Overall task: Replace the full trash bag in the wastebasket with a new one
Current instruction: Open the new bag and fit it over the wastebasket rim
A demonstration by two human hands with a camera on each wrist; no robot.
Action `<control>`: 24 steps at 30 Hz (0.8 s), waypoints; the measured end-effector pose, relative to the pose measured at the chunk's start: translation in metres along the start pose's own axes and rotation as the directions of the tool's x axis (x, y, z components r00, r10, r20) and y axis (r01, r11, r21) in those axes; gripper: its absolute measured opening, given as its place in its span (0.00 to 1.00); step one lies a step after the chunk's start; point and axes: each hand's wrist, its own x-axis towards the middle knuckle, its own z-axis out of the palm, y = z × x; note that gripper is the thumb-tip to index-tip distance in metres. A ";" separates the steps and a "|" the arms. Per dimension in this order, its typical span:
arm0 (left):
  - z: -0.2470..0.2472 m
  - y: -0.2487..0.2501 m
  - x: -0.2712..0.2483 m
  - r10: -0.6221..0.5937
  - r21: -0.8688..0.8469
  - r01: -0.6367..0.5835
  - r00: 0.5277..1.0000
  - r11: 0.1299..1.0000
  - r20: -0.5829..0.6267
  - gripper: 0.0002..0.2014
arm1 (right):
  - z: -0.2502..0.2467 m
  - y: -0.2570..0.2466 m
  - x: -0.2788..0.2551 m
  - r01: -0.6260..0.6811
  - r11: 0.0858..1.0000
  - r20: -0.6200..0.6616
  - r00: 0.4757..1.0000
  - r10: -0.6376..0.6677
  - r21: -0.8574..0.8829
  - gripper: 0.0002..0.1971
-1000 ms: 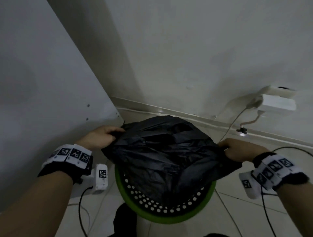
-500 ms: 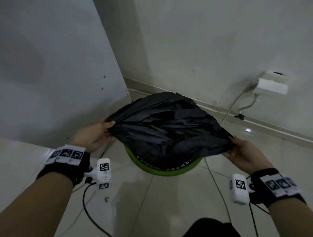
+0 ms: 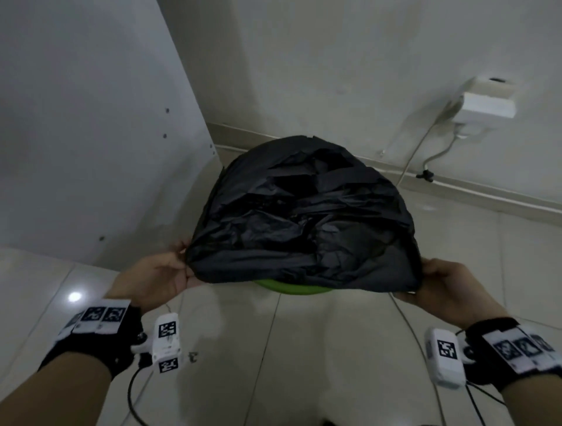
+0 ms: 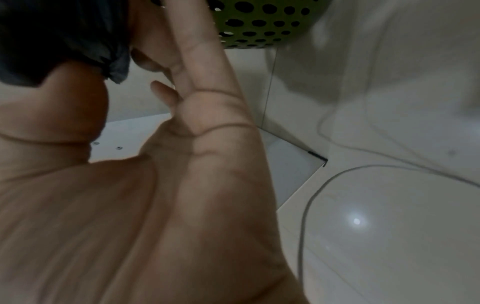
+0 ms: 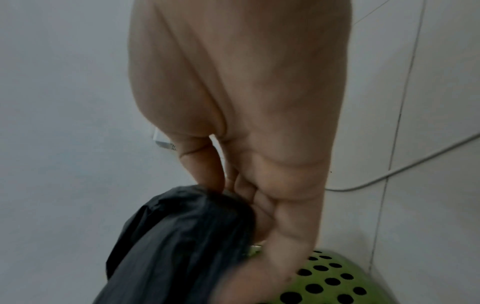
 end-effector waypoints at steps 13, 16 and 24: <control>0.016 -0.025 0.019 -0.020 0.774 0.401 0.893 0.490 -0.450 0.24 | 0.031 0.066 0.022 0.018 0.958 -0.286 0.953 -0.103 -0.285 0.22; 0.013 -0.039 0.035 0.069 0.766 0.441 0.846 0.467 -0.529 0.24 | 0.038 0.074 0.024 0.057 0.940 -0.314 0.934 -0.169 -0.336 0.15; 0.045 -0.007 0.018 0.390 0.727 0.088 0.797 0.681 -0.461 0.24 | 0.038 0.007 -0.029 0.401 0.577 -0.299 0.571 -0.765 -0.712 0.18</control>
